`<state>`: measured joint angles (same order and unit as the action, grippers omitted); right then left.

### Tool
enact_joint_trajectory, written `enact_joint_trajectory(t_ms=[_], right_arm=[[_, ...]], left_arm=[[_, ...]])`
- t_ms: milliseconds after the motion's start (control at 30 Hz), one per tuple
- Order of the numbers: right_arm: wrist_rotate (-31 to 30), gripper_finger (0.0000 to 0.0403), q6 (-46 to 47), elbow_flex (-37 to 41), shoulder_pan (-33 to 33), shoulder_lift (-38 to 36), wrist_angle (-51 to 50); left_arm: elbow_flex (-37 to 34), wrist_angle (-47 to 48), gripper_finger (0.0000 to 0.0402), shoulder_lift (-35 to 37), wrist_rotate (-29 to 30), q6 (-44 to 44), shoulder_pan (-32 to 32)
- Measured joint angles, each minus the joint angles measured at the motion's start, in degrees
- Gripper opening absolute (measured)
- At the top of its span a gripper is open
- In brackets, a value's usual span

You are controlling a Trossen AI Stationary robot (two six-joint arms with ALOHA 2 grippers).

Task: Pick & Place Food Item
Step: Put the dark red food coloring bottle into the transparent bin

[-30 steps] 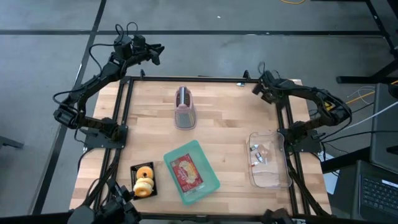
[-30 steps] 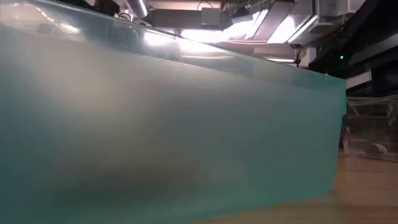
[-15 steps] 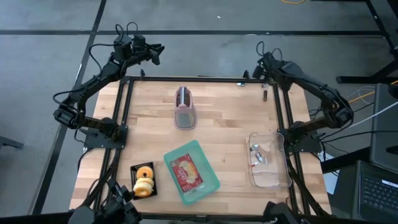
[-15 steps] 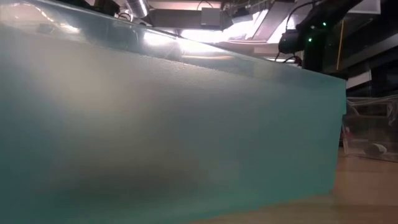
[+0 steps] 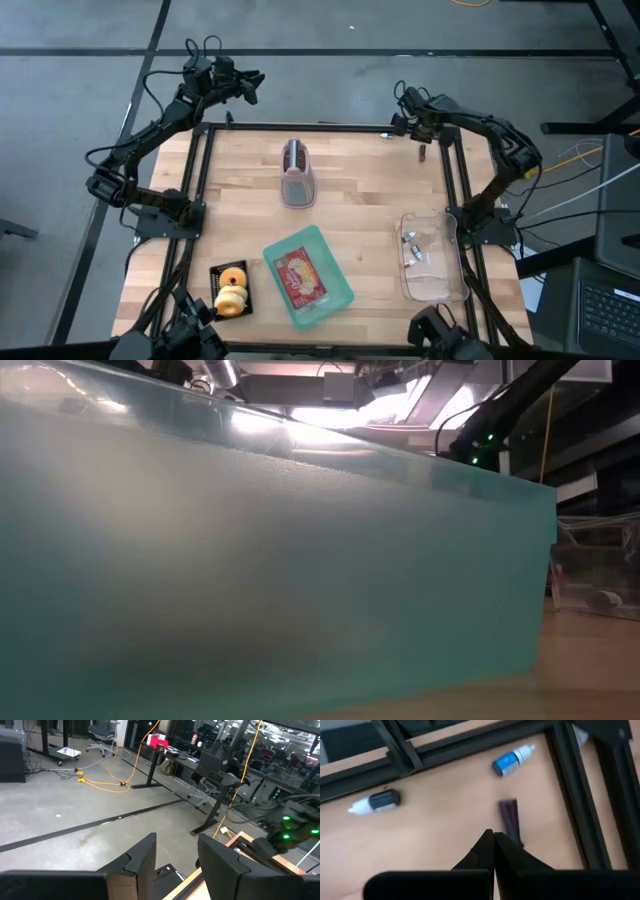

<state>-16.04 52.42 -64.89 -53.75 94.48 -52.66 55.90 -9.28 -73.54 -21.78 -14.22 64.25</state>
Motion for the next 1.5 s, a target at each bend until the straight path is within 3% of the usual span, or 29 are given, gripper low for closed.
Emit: enact_joint_trajectory(t_ms=[167,433,667,833,1033,1367,1500], right_arm=[[-2.9,0.0,-5.7,-6.4,-2.3,5.3,-0.8],[-7.8,0.0,-12.6,-18.4,-6.3,13.0,-10.8],[-2.7,0.0,-14.0,-19.2,-7.0,13.4,-16.1],[5.6,0.0006,-16.6,-19.4,-4.6,12.9,-17.3],[7.2,0.0061,-18.6,-21.6,-2.3,12.3,-17.2],[9.6,0.0196,-16.8,-21.6,-2.7,12.3,-17.8],[8.8,0.022,-14.9,-20.7,-2.7,12.3,-17.1]], left_arm=[[0.0,0.0,0.0141,0.0,-0.4,0.0,0.0],[0.0,0.0,0.0141,0.0,-2.1,0.0,0.0],[0.0,0.0,0.0141,0.0,-2.6,0.0,0.0],[0.0,0.0,0.0141,0.0,-3.4,0.0,0.0],[0.0,0.0,0.0141,0.0,-3.4,0.0,0.0],[0.0,0.6,0.0141,0.0,-3.4,0.9,0.0],[0.0,0.8,0.0141,0.0,-3.4,0.9,0.0]])
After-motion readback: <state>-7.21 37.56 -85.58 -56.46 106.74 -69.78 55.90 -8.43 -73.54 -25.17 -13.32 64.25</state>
